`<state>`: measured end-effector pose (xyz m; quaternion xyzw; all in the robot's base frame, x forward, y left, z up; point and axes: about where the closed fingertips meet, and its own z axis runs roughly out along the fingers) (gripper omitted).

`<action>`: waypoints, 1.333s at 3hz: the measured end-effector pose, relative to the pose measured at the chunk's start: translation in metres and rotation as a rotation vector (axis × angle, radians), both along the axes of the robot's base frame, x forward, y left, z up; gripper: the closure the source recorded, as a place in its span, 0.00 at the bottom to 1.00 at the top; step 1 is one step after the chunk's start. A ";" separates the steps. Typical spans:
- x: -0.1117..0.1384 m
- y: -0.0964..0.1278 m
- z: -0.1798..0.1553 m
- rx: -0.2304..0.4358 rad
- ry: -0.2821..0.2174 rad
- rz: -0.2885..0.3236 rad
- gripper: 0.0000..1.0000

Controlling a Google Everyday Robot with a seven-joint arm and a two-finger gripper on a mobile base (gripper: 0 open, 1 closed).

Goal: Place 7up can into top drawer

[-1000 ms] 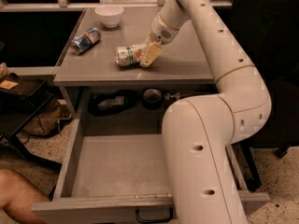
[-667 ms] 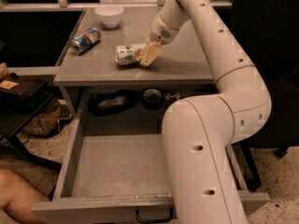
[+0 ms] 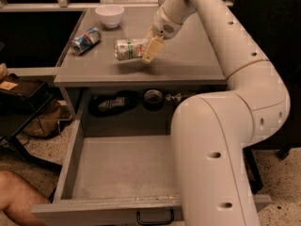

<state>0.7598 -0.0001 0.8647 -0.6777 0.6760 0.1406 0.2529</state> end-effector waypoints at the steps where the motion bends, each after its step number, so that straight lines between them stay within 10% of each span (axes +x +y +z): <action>1: -0.019 -0.002 0.010 -0.004 0.002 0.000 1.00; 4: -0.114 -0.041 0.013 -0.026 -0.071 -0.004 1.00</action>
Offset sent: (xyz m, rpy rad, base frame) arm -0.1097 -0.0229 0.0017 -0.0192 0.0012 -0.0112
